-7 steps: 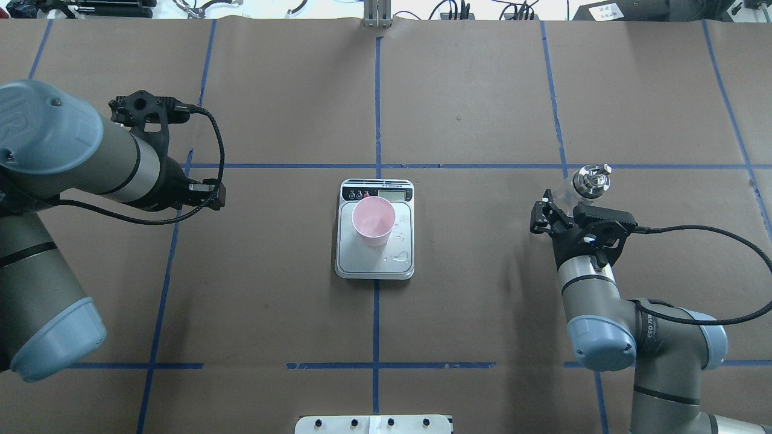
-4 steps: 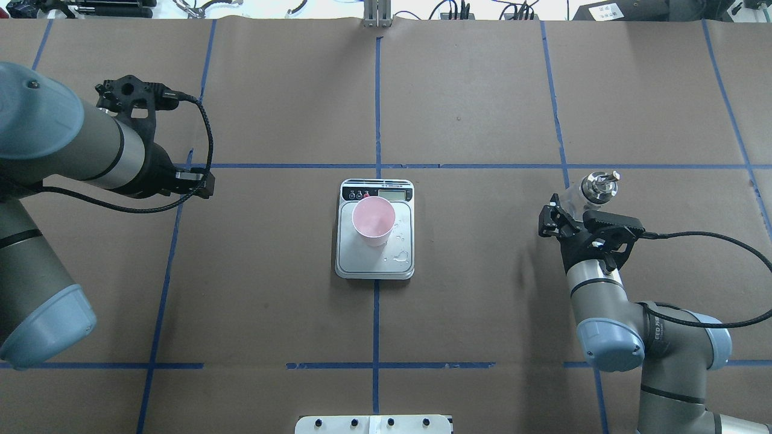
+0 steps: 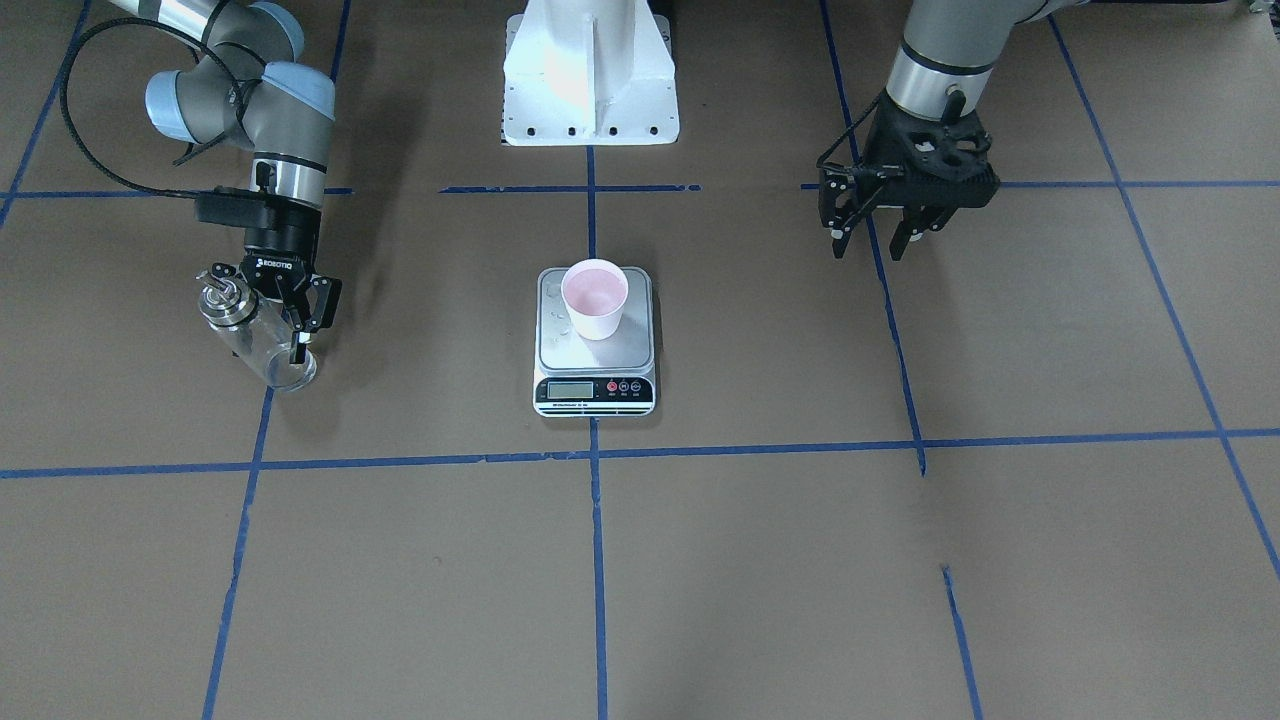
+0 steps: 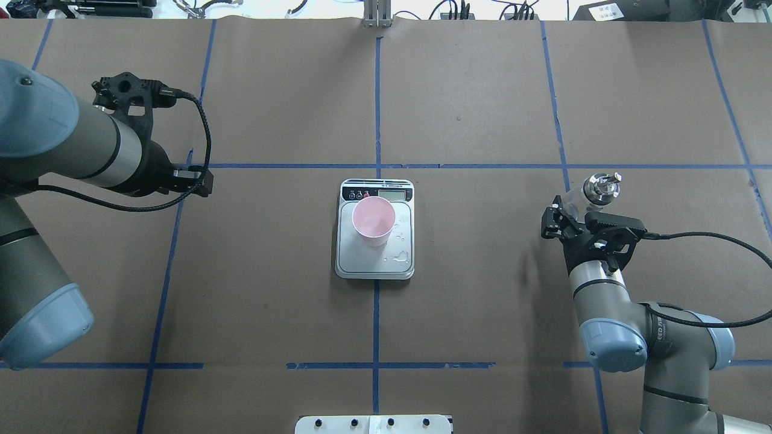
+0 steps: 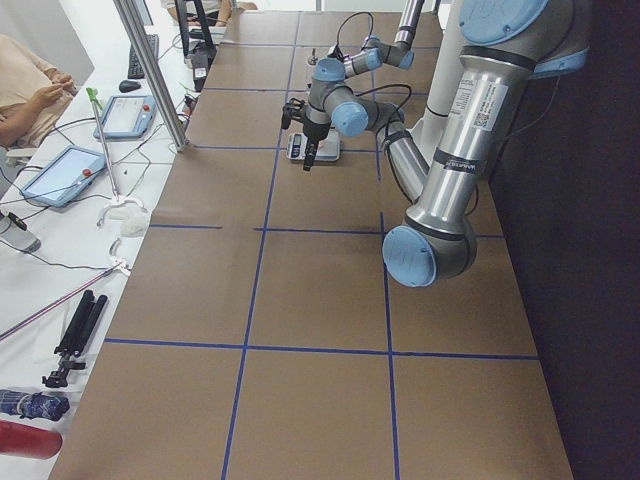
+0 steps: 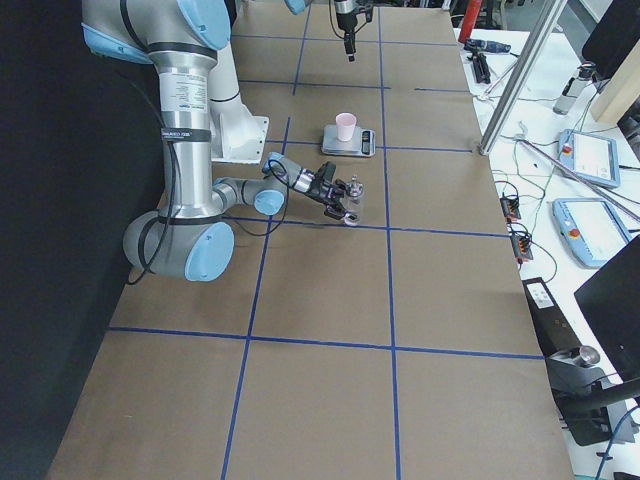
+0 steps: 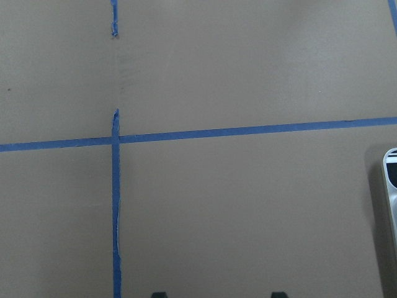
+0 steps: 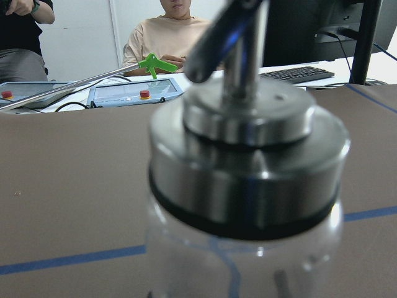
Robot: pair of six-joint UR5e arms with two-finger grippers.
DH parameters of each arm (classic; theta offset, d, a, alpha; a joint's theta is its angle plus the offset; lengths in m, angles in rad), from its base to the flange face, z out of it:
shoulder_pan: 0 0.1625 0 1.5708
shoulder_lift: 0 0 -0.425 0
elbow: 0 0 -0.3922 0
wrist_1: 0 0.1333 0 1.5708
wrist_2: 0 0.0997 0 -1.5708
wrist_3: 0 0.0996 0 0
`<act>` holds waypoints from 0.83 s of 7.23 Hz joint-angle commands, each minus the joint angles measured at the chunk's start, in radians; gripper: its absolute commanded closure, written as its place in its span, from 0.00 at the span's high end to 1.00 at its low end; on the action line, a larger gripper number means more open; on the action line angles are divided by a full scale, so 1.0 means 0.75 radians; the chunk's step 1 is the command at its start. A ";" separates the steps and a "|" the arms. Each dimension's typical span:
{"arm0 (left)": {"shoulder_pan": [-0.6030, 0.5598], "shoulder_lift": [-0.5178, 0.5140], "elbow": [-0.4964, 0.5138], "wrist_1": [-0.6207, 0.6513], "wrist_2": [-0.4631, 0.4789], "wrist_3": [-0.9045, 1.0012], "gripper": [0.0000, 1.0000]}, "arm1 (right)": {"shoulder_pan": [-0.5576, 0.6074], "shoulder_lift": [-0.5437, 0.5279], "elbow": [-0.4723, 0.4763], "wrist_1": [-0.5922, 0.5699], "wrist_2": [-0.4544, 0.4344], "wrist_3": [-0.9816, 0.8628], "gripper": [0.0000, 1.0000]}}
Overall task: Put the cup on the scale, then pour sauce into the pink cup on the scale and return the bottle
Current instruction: 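Lower the glass bottle onto the table and open the right gripper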
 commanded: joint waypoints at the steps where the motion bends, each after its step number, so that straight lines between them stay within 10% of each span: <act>1: 0.000 0.001 -0.003 0.000 0.002 -0.003 0.65 | 0.000 0.000 0.001 -0.001 0.002 0.000 0.00; 4: 0.000 0.001 -0.003 0.000 0.004 -0.003 0.65 | 0.000 -0.004 -0.001 -0.003 0.004 -0.002 0.03; 5: 0.000 0.001 -0.001 0.000 0.004 -0.003 0.65 | -0.002 -0.014 0.001 -0.003 0.006 -0.007 0.21; 6: 0.000 0.001 -0.001 0.000 0.004 -0.001 0.65 | -0.004 -0.014 0.003 -0.007 0.006 -0.011 0.99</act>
